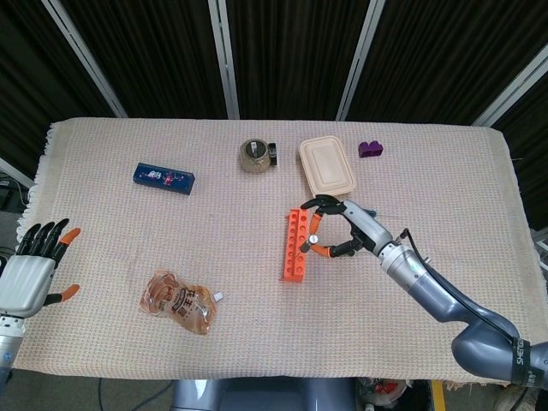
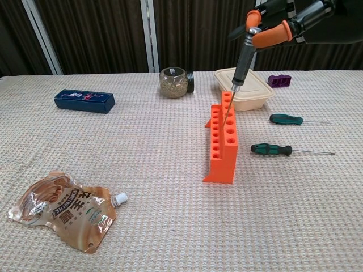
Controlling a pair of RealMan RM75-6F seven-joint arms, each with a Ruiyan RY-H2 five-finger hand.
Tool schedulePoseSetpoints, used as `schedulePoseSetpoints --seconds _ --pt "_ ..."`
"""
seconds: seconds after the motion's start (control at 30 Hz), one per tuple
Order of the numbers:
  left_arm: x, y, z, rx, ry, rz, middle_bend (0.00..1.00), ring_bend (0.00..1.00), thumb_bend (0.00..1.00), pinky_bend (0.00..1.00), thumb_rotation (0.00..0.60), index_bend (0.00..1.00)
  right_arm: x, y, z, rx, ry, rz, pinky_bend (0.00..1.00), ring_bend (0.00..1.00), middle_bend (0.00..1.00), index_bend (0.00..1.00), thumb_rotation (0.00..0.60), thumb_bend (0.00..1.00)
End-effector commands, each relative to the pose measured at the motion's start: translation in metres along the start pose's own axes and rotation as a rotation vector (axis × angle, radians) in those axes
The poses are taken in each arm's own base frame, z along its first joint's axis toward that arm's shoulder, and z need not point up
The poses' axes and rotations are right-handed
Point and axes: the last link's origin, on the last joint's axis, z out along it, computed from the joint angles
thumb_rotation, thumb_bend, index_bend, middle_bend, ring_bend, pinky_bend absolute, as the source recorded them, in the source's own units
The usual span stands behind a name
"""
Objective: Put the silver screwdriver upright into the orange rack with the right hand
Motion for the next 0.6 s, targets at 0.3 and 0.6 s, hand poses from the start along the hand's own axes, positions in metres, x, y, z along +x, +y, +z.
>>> schedulePoseSetpoints --seconds 0.3,0.6 --pt "-0.0011 -0.0033 -0.0007 0.011 -0.004 -0.001 0.0 0.0 0.13 0.0 0.6 0.11 -0.0031 -0.0006 0.0063 -0.026 -0.012 -0.033 0.0 0.0 0.2 0.64 0.6 0.33" --pt "-0.0005 -0.0035 -0.0008 0.014 -0.004 -0.005 0.0 0.0 0.13 0.0 0.6 0.11 0.0021 -0.0054 0.0039 -0.027 0.001 -0.051 0.0 0.0 0.2 0.64 0.6 0.33"
